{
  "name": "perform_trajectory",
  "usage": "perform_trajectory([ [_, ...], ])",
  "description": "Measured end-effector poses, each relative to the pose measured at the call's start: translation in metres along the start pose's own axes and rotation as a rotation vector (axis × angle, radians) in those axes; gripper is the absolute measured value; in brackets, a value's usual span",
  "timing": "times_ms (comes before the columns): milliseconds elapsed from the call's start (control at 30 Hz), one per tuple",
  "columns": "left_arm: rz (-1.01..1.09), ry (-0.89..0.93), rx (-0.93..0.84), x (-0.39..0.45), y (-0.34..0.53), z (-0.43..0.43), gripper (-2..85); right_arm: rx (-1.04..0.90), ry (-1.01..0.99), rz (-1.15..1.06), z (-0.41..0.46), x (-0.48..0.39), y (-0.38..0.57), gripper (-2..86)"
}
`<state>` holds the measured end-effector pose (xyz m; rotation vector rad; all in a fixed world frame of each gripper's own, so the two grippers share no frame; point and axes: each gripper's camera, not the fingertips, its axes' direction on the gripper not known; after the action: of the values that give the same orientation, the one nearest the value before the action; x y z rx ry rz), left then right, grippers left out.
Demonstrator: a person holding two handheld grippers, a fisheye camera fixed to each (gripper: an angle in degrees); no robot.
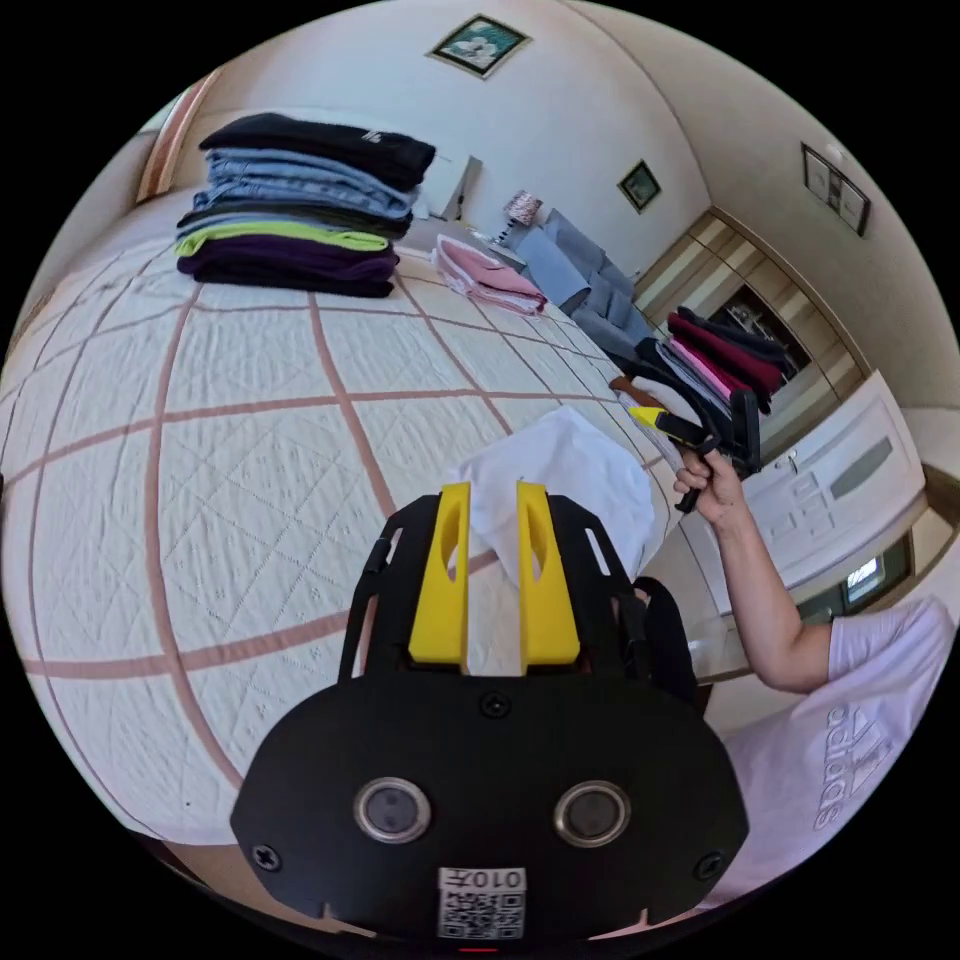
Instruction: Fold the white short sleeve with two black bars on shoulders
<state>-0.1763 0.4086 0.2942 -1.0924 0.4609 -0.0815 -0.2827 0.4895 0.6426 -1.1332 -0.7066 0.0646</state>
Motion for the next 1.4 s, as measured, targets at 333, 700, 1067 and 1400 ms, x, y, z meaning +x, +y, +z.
perform_trajectory([
  [333, 0.497, -0.147, -0.19, 0.132, 0.076, 0.056, 8.1, -0.093, -0.135, 0.141, 0.021, 0.014, 0.107, 4.6],
  [700, 0.048, 0.032, -0.161, 0.065, 0.079, 0.035, 12.6, -0.108, -0.178, 0.283, 0.023, 0.055, 0.129, 3.9],
  [1067, -0.39, 0.289, -0.079, 0.004, 0.122, 0.05, 13.6, 0.112, -0.239, 0.399, -0.027, 0.089, 0.197, 5.2],
  [1400, -0.501, 0.392, -0.049, -0.019, 0.125, 0.04, 10.1, -0.046, -0.424, 0.294, -0.004, 0.089, 0.207, 6.7],
])
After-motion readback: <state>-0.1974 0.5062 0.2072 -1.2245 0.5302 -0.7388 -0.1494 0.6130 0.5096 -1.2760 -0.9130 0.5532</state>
